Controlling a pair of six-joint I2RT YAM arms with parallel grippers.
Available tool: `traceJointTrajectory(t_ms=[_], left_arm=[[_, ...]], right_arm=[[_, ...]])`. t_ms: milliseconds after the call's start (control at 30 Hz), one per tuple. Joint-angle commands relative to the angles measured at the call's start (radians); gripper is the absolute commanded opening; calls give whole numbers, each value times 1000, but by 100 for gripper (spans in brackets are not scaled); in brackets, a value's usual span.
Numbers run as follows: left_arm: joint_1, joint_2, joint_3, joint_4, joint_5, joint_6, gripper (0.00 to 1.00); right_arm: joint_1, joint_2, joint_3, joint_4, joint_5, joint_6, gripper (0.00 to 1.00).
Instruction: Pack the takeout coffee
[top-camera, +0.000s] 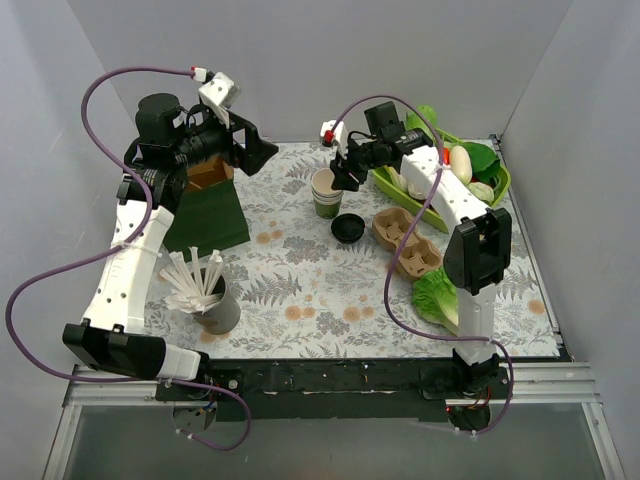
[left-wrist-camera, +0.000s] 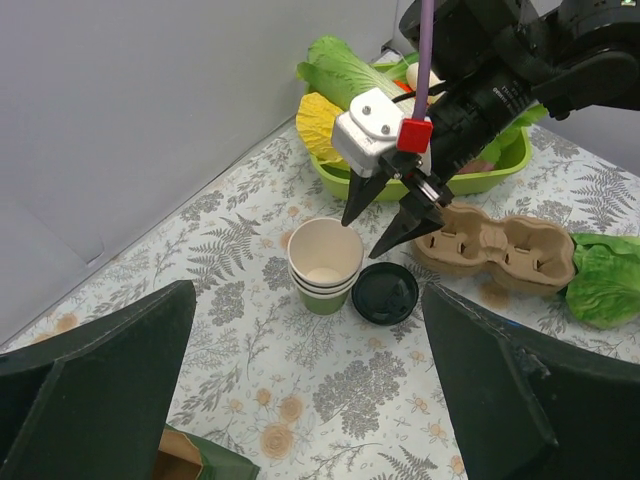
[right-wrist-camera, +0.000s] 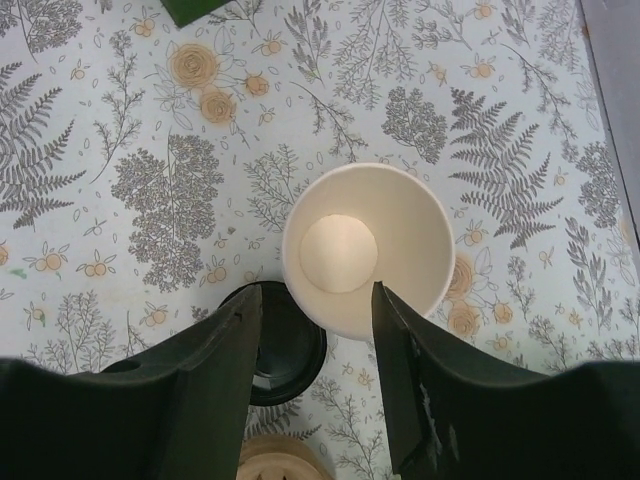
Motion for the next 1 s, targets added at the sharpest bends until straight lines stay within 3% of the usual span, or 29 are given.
traceJointTrajectory(t_ms=[0,600,967], left_arm=[[1,-19,34,2,-16,10,98],[2,18,46,5,-16,4,98],[2,19,34,3,-20,10,98]], right_arm=[[8,24,43,-41,-59,-63,55],[37,96,53,-47,-44,-91,46],[38,114,72,-48,-41,-88,27]])
